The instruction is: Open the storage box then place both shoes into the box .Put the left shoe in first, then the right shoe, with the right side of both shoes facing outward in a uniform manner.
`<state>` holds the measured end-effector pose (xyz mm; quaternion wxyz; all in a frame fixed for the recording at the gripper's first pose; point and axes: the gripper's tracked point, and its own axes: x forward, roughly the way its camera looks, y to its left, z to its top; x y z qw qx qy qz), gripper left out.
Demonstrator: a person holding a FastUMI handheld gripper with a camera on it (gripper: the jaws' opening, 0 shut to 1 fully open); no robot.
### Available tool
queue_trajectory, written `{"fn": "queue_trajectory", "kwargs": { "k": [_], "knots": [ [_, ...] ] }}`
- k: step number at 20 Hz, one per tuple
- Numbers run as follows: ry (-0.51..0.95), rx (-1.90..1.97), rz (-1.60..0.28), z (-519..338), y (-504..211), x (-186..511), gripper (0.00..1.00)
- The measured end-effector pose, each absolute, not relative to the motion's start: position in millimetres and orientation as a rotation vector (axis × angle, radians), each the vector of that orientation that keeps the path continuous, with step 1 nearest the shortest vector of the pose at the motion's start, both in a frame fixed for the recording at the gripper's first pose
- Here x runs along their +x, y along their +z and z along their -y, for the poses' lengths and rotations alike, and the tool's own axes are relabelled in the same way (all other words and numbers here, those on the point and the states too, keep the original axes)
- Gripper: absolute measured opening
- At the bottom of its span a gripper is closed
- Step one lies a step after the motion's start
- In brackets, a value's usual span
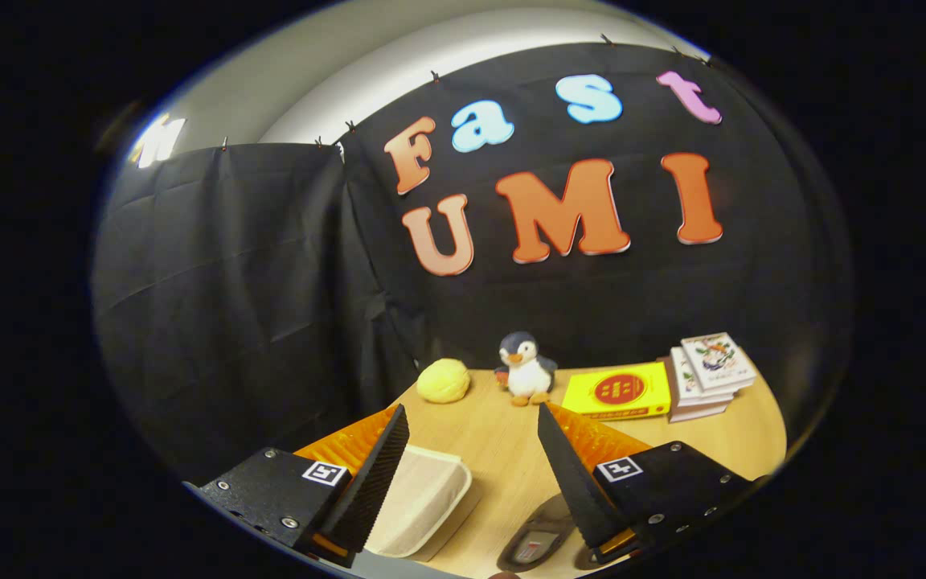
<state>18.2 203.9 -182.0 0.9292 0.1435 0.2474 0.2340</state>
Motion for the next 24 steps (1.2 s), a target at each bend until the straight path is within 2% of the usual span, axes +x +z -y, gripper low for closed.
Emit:
{"fn": "queue_trajectory", "kwargs": {
  "k": [5, 13, 24],
  "knots": [
    [0.595, 0.429, -0.770, -243.9, -244.2, -10.8, 0.93],
    [0.678, 0.489, -1.052, -279.6, -330.6, -48.8, 0.93],
    [0.787, 0.614, -1.199, -324.8, -371.7, -75.4, 0.91]
  ]
}}
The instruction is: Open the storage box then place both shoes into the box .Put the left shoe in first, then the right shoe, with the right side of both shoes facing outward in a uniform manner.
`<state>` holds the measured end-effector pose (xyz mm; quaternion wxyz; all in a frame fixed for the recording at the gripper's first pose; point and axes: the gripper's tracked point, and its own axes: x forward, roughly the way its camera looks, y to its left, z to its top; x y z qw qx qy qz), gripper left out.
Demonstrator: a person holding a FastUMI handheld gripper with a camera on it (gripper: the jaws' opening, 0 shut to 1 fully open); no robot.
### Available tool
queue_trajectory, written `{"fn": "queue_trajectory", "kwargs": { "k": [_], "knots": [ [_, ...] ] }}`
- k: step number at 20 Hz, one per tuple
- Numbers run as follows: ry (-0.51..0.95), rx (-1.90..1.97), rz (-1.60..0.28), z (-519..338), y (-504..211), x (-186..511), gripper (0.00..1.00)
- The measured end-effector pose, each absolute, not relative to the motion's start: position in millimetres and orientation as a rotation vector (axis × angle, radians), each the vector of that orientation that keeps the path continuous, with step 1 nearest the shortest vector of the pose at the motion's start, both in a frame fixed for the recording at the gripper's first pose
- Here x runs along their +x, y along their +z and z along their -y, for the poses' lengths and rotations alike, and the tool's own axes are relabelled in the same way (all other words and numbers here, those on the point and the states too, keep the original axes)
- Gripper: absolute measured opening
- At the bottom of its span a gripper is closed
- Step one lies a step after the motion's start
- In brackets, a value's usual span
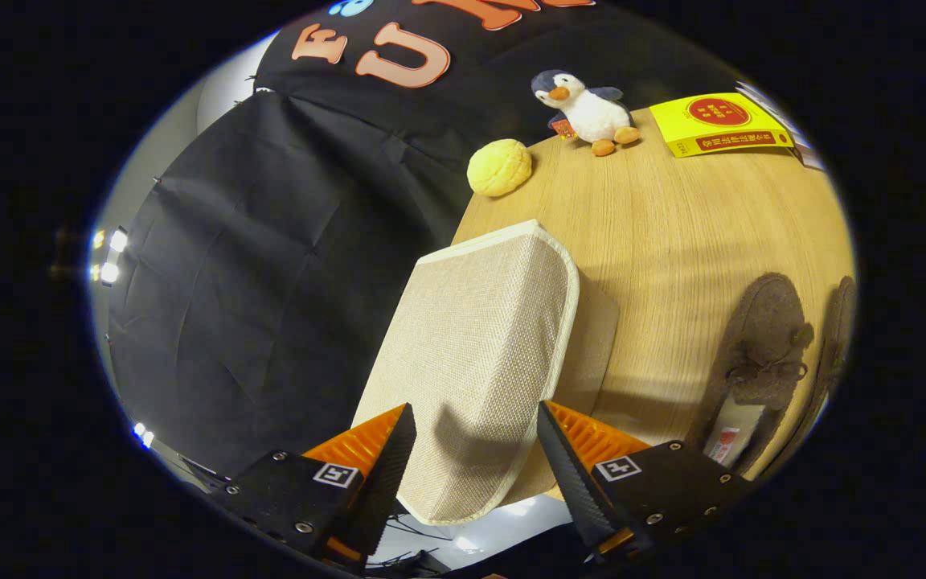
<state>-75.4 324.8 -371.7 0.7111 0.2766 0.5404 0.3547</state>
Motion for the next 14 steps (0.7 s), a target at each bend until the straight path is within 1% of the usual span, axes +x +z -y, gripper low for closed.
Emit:
{"fn": "queue_trajectory", "kwargs": {
  "k": [3, 8, 10, 11, 14],
  "knots": [
    [0.794, 0.702, -1.266, -334.9, -380.5, -80.6, 0.90],
    [0.786, 0.792, -1.295, -331.7, -375.8, -77.7, 0.86],
    [0.798, 0.834, -1.280, -329.9, -363.6, -75.8, 0.82],
    [0.800, 0.858, -1.265, -328.4, -356.1, -73.4, 0.78],
    [0.770, 0.841, -1.246, -322.0, -364.3, -68.8, 0.75]
  ]
}}
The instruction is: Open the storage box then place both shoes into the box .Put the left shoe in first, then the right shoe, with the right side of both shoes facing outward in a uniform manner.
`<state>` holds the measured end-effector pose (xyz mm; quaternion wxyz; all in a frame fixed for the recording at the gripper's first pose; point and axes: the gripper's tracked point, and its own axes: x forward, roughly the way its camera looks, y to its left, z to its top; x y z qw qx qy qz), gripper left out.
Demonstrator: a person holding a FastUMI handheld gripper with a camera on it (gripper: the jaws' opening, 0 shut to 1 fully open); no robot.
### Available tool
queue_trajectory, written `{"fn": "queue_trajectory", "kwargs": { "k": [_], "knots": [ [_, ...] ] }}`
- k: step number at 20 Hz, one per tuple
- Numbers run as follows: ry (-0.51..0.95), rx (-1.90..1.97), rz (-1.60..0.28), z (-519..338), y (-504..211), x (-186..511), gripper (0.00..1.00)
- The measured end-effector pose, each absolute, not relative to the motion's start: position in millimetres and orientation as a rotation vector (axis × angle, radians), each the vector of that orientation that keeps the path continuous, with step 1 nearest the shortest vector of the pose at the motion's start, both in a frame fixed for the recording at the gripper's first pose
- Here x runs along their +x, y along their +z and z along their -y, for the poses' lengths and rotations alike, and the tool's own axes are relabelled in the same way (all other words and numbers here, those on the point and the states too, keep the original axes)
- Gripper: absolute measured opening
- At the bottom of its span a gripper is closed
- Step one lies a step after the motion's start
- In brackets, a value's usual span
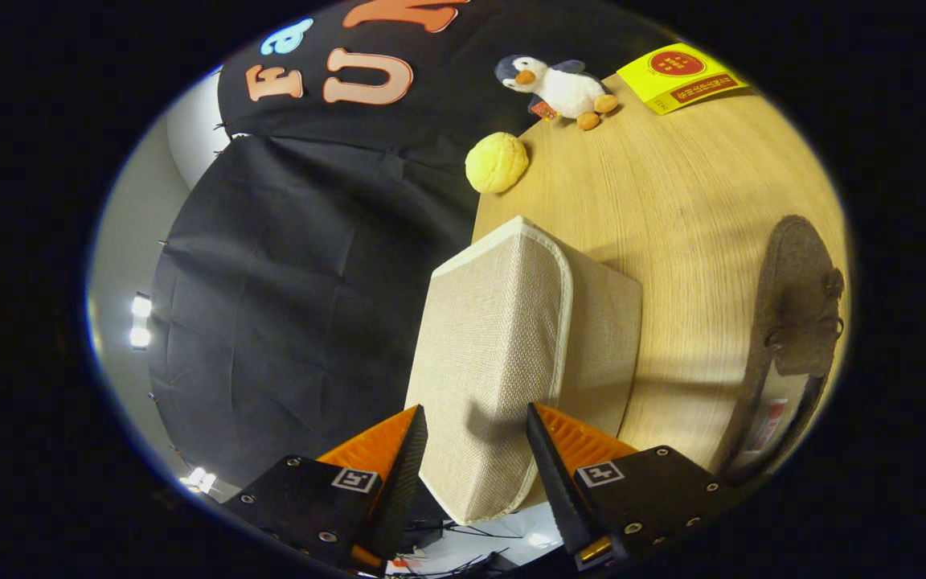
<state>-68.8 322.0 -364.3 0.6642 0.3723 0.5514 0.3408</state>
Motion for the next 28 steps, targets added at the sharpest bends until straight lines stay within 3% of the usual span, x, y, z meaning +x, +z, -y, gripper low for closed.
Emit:
{"fn": "queue_trajectory", "kwargs": {
  "k": [9, 16, 18, 21, 23, 28],
  "knots": [
    [0.767, 0.869, -1.292, -333.1, -386.3, -85.1, 0.85],
    [0.850, 0.949, -1.253, -329.1, -325.6, -92.4, 0.76],
    [0.875, 0.955, -1.217, -329.0, -301.7, -86.0, 0.73],
    [0.898, 0.958, -1.131, -337.9, -264.2, -70.8, 0.49],
    [0.939, 0.934, -1.096, -349.9, -240.7, -71.0, 0.38],
    [1.017, 0.872, -1.000, -390.3, -189.8, -67.1, 0.24]
  ]
}}
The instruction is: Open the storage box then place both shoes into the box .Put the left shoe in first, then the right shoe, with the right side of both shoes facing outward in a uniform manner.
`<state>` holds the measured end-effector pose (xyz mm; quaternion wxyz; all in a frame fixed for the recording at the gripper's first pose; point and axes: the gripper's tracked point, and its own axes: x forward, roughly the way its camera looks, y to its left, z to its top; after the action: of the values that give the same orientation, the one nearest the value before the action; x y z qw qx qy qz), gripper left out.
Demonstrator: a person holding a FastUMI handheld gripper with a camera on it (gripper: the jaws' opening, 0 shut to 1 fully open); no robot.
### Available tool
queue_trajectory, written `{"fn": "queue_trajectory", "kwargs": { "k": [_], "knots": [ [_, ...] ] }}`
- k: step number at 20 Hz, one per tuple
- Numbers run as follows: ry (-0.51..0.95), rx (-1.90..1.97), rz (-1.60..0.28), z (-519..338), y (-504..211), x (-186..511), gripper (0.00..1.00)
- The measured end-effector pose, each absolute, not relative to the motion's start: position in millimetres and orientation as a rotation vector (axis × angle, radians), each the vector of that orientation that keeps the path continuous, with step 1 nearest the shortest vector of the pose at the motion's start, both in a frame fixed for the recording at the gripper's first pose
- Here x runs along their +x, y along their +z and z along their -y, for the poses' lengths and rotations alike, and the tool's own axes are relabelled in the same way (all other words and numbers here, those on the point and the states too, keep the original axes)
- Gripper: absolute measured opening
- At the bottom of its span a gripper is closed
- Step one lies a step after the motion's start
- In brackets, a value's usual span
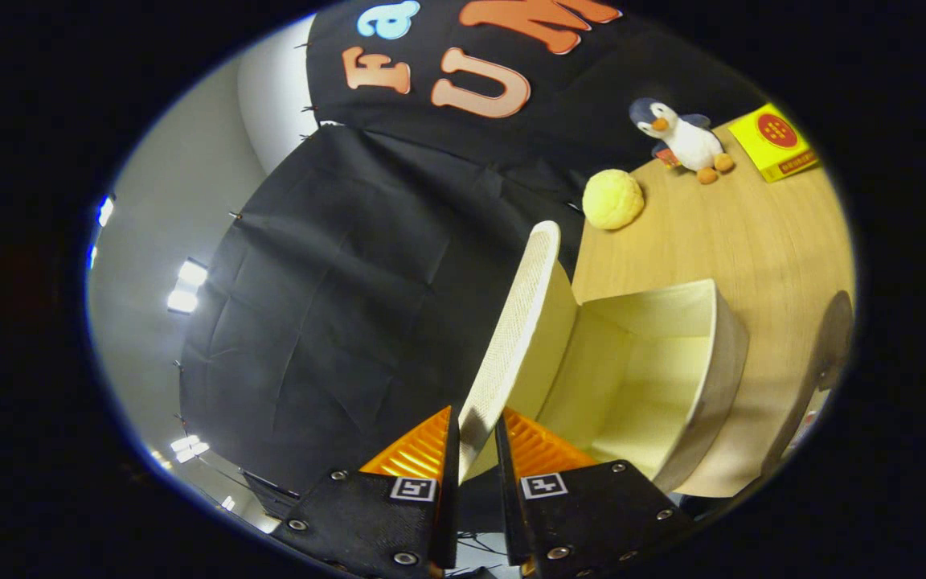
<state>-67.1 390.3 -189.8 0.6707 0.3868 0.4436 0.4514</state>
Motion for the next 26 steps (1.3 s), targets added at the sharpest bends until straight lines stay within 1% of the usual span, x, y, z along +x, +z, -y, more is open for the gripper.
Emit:
{"fn": "queue_trajectory", "kwargs": {
  "k": [1, 3, 11, 16, 19, 22, 24, 25, 26],
  "knots": [
    [1.028, 0.863, -1.002, -399.3, -183.4, -67.2, 0.20],
    [1.048, 0.852, -1.017, -420.9, -173.5, -71.0, 0.17],
    [1.061, 0.742, -1.038, -499.3, -148.6, -81.0, 0.17],
    [1.048, 0.659, -1.063, -559.4, -162.1, -84.9, 0.17],
    [1.000, 0.638, -1.096, -590.4, -174.5, -83.0, 0.17],
    [0.982, 0.613, -1.138, -617.6, -190.6, -87.6, 0.17],
    [0.990, 0.603, -1.141, -622.8, -192.9, -92.8, 0.25],
    [0.986, 0.590, -1.146, -621.1, -195.2, -93.2, 0.38],
    [0.977, 0.576, -1.151, -616.8, -198.7, -94.8, 0.45]
  ]
}}
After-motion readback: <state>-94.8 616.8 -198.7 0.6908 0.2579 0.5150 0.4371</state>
